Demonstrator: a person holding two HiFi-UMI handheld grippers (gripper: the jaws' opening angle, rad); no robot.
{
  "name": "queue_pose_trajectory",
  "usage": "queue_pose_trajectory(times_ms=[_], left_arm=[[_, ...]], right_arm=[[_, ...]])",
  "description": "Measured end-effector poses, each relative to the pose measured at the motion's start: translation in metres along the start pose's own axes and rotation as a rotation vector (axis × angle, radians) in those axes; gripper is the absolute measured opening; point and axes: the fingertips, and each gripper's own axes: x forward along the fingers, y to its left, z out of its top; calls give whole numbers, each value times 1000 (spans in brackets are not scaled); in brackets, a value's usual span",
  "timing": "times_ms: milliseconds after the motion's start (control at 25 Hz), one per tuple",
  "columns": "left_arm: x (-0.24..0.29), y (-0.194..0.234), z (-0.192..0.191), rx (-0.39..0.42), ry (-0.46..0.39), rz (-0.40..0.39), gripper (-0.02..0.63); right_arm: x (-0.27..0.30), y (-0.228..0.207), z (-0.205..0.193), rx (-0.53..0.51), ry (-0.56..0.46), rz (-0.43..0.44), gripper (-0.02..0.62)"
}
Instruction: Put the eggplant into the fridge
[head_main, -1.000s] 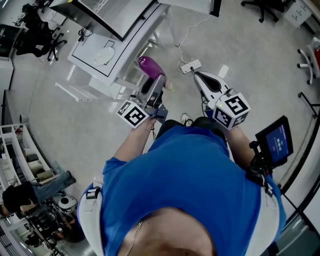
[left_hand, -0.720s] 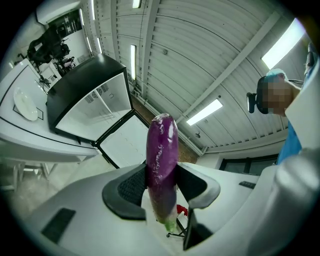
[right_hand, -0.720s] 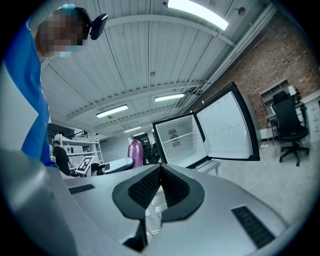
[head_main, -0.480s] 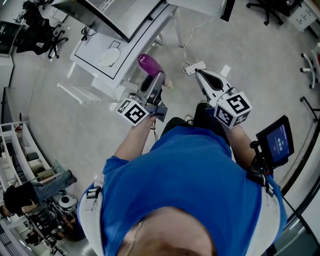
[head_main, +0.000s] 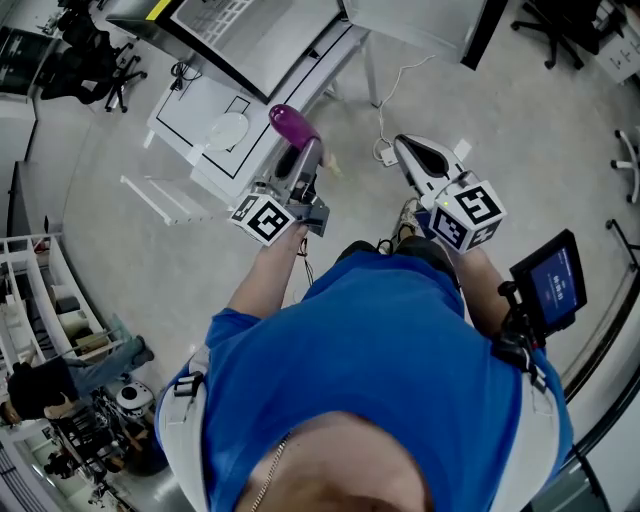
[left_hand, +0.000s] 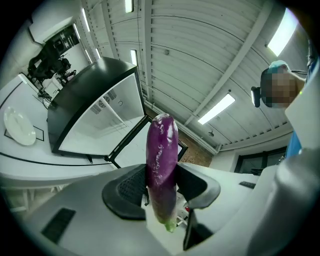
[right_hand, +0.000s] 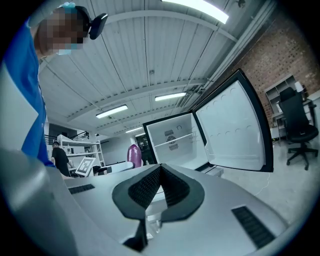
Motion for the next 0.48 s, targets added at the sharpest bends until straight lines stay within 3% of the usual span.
queue_pose_trajectory(times_ms=[200, 480], left_arm=[[34, 28, 7, 26, 0, 56, 187], [24, 43, 22, 165, 19, 147, 187]], right_arm=[[22, -33, 8, 11, 15, 14, 2], [25, -13, 7, -3, 7, 66, 2]])
